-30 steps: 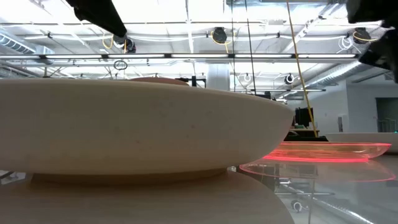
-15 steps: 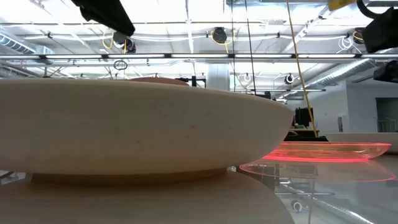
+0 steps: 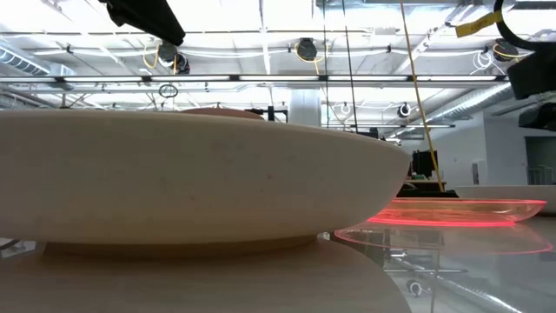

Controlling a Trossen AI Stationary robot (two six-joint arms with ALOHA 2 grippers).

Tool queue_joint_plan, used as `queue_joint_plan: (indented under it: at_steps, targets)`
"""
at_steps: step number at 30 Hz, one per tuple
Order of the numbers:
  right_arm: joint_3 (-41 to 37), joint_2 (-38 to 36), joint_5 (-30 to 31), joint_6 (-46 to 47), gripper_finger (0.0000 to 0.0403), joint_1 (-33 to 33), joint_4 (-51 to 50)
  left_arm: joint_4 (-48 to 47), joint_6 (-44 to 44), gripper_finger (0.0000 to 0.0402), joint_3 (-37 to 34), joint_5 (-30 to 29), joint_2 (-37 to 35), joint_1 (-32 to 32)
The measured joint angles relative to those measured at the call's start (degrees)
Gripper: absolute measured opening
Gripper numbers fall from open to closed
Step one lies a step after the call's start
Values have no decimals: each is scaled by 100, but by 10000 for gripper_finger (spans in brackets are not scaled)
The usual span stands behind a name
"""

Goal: Place and stack plates onto a shelf
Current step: Stack the big gray plate on top of the big light orange plate on the shelf

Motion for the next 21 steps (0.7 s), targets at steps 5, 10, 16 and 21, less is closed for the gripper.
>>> queue_joint_plan:
  at_steps: [5, 10, 16, 21]
  targets:
    - [0, 150, 127, -230, 101, 0, -14, 34, 19, 113, 0, 0, 0, 0]
    - [0, 150, 131, -244, 39, 0, -93, 35, 20, 113, 2, 0, 0, 0]
    - [-2, 144, 209, -146, 12, 0, -422, 36, -3, 113, 2, 0, 0, 0]
    - [11, 146, 181, -104, 4, 0, -629, 37, -35, 113, 4, 0, 0, 0]
